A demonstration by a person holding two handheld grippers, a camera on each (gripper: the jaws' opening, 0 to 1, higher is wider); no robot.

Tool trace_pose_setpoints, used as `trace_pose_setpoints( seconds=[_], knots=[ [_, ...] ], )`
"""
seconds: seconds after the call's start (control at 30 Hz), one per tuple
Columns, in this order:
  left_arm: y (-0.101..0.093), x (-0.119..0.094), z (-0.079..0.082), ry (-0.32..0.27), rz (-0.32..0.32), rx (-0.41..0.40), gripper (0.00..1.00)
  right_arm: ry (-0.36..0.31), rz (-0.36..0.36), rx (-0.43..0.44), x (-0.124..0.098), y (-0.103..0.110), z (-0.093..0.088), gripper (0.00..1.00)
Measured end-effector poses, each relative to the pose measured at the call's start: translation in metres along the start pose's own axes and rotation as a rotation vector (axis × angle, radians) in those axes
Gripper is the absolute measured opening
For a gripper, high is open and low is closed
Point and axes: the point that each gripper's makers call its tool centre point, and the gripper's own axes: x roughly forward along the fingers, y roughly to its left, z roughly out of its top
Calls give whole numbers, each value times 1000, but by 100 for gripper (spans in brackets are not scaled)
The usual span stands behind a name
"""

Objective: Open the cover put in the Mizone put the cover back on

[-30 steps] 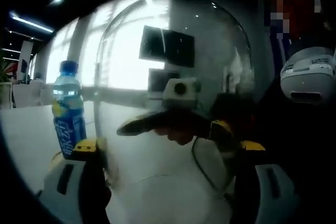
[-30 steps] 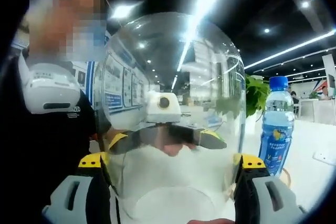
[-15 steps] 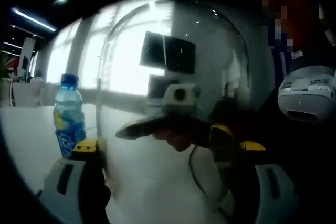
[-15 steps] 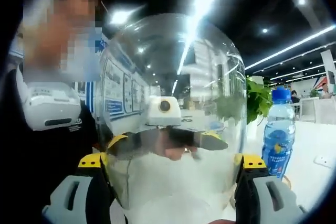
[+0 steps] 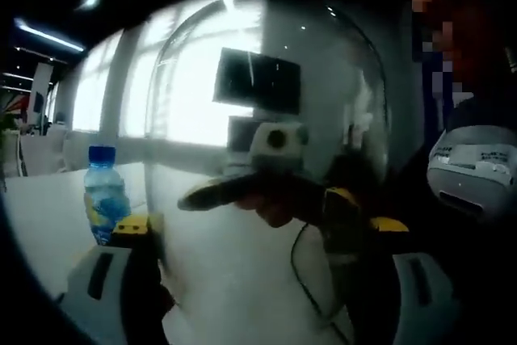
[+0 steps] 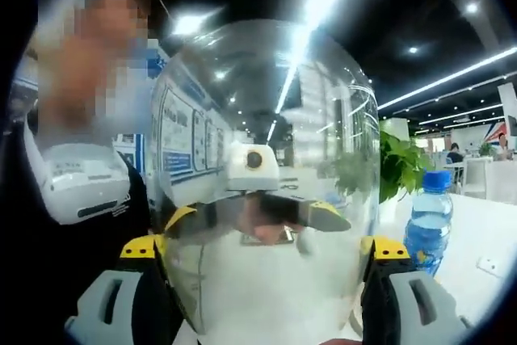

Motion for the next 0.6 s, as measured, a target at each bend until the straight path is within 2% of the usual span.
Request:
trace_pose_setpoints(
  seconds=[0.3,0.6],
  knots=[
    [2,-1,32,-25,12,-20,87,-4,8,18,1,-2,34,91],
    [1,0,77,-33,15,-19,87,2,12,14,2,-6,79,91]
  ],
)
